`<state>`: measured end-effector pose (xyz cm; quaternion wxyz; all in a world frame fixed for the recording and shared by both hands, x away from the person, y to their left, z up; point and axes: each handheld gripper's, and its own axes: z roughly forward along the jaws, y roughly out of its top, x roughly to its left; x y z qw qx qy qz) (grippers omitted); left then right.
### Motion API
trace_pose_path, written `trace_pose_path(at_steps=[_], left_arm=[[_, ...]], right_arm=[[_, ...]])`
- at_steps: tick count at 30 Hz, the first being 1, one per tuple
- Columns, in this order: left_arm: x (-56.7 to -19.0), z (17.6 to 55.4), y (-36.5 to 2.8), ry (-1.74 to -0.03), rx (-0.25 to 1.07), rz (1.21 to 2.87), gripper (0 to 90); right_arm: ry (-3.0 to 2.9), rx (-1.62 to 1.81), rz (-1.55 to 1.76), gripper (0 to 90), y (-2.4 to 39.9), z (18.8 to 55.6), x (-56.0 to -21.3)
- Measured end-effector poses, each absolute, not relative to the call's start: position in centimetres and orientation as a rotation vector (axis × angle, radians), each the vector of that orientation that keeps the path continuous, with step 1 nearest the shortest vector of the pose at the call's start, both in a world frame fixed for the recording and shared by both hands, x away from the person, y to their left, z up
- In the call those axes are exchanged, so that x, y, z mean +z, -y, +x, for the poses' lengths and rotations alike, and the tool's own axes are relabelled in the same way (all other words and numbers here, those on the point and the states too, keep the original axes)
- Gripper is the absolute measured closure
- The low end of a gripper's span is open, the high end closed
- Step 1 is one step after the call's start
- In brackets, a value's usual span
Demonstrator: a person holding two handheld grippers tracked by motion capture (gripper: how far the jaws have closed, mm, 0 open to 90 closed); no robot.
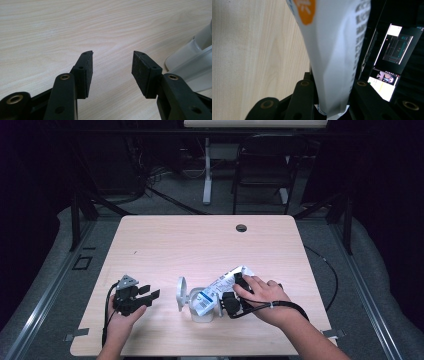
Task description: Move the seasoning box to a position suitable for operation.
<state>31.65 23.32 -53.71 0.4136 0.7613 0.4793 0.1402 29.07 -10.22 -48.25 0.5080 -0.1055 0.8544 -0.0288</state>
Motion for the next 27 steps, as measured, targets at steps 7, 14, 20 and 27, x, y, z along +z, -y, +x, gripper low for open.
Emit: trace_pose_path(at_steps=[7, 14, 20, 27], left_arm=[[-53.4, 31.6, -23.3, -1.197, 0.347, 1.923, 52.0], [-53.3, 31.6, -23.2, -1.2, 0.355, 1.903, 52.0], [-53.2, 31.5, -23.4, -1.204, 0.352, 1.904, 52.0], [-53.3, 31.5, -23.4, -1.204, 0.352, 1.906, 52.0]], right_arm=[[-2.099, -0.005, -0.159, 78.9, 10.7, 28.8, -48.5], [-2.142, 0.089, -0.048, 79.4, 11.1, 28.7, -48.8], [-2.172, 0.158, 0.013, 79.6, 11.3, 28.5, -49.2], [-2.22, 0.294, 0.119, 79.8, 11.8, 28.4, -49.9]])
